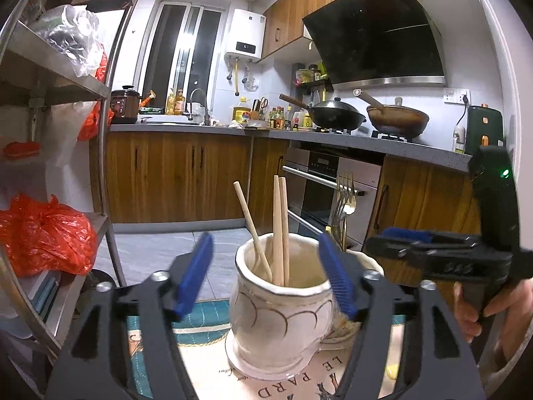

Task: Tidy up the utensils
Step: 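Drop the silver fork into the small cup while the left drops the chopstick into the large cup, then withdraw both tools back toward the tulip utensil and last chopstick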

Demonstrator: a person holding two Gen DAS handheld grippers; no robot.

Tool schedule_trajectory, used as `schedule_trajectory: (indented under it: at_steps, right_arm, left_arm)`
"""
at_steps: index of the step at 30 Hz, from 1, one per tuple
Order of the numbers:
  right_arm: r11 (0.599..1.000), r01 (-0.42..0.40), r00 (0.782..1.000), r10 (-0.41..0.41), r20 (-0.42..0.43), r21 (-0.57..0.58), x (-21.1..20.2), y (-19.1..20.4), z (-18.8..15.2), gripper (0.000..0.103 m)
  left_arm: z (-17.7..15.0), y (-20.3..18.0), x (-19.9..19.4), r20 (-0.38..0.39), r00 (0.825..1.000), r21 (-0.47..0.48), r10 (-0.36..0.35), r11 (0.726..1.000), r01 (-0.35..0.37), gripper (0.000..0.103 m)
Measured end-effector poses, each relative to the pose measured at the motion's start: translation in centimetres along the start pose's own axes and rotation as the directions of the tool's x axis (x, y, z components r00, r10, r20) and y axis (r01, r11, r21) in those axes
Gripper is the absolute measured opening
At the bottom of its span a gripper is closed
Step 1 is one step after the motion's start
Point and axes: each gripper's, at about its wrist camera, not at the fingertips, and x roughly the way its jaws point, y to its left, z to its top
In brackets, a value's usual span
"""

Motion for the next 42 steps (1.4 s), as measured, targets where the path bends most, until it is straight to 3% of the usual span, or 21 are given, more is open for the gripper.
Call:
schedule_trajectory:
  at_steps: [1, 3, 4, 9, 16, 27, 42]
  right_arm:
    - [1.000, 0.005, 1.000, -0.005, 0.007, 0.005, -0.5, -0.1, 0.1, 0.087]
    - [1.000, 0.011, 1.000, -0.012, 0.020, 0.020, -1.8, -0.6, -0.1, 0.095]
    - [1.000, 0.013, 1.000, -0.013, 0.021, 0.023, -2.2, -0.7, -0.1, 0.096]
    - [0.997, 0.071, 0.997, -0.071, 0.012, 0.015, -4.2, -1.2, -1.2, 0.098]
    - [0.994, 0.107, 0.991, -0.106, -0.076, 0.016, -5.5, -1.6, -3.7, 0.098]
    - [0.993, 0.116, 0.977, -0.117, -0.176, -0.015, -6.2, -0.8, -7.7, 0.098]
    - [0.991, 0.128, 0.936, -0.136, -0.325, -0.047, -4.5, 0.4, -12.0, 0.098]
  left_arm:
    - [0.0, -0.1, -0.4, 0.000, 1.000, 0.003, 0.006, 1.000, -0.006, 0.081]
    - [-0.1, -0.3, -1.0, 0.004, 1.000, 0.005, 0.015, 1.000, -0.015, 0.096]
    - [-0.1, -0.5, -1.4, 0.010, 1.000, 0.009, 0.023, 1.000, -0.023, 0.098]
    - [-0.3, -0.8, -3.0, -0.027, 0.999, 0.012, 0.024, 1.000, -0.024, 0.098]
    - [-1.7, -1.3, -4.6, -0.122, 0.992, 0.027, 0.041, 0.999, -0.038, 0.098]
    - [-5.4, -1.5, -5.4, -0.306, 0.951, 0.007, 0.052, 0.999, -0.053, 0.098]
    - [-8.6, -1.8, -5.8, -0.403, 0.913, -0.007, 0.059, 0.998, -0.067, 0.097]
